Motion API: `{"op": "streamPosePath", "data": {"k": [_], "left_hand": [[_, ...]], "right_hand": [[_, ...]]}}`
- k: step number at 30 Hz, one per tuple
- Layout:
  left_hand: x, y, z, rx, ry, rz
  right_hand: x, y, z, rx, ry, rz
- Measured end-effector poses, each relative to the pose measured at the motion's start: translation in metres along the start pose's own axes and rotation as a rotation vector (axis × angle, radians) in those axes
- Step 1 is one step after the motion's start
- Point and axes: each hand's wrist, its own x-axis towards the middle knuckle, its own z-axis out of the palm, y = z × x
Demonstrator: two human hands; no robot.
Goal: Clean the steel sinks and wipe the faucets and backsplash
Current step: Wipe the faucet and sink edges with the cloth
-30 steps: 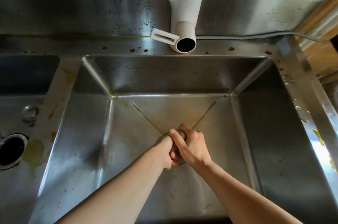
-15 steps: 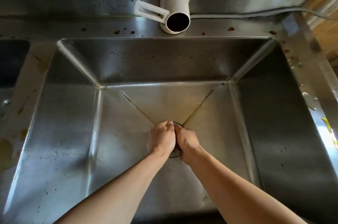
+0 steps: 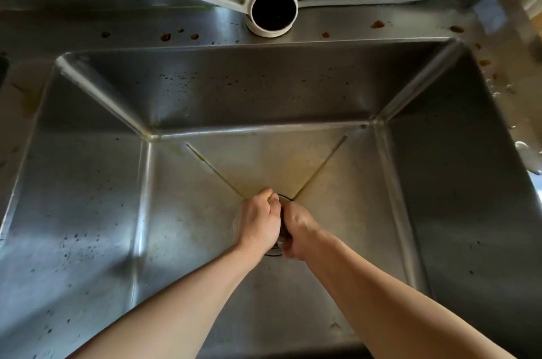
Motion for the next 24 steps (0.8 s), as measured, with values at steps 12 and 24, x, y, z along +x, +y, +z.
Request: {"op": "streamPosePath", "data": {"k": [12, 24], "left_hand": [[-0.001, -0.002, 0.001, -0.006, -0.017, 0.053], [0.002, 0.003, -0.017, -0.057, -0.078, -0.115]], "right_hand": [[0.007, 0.003, -0.003, -0.118, -0.025, 0.032], [-0.01, 0.0, -0.001, 0.014, -0.015, 0.062]]}}
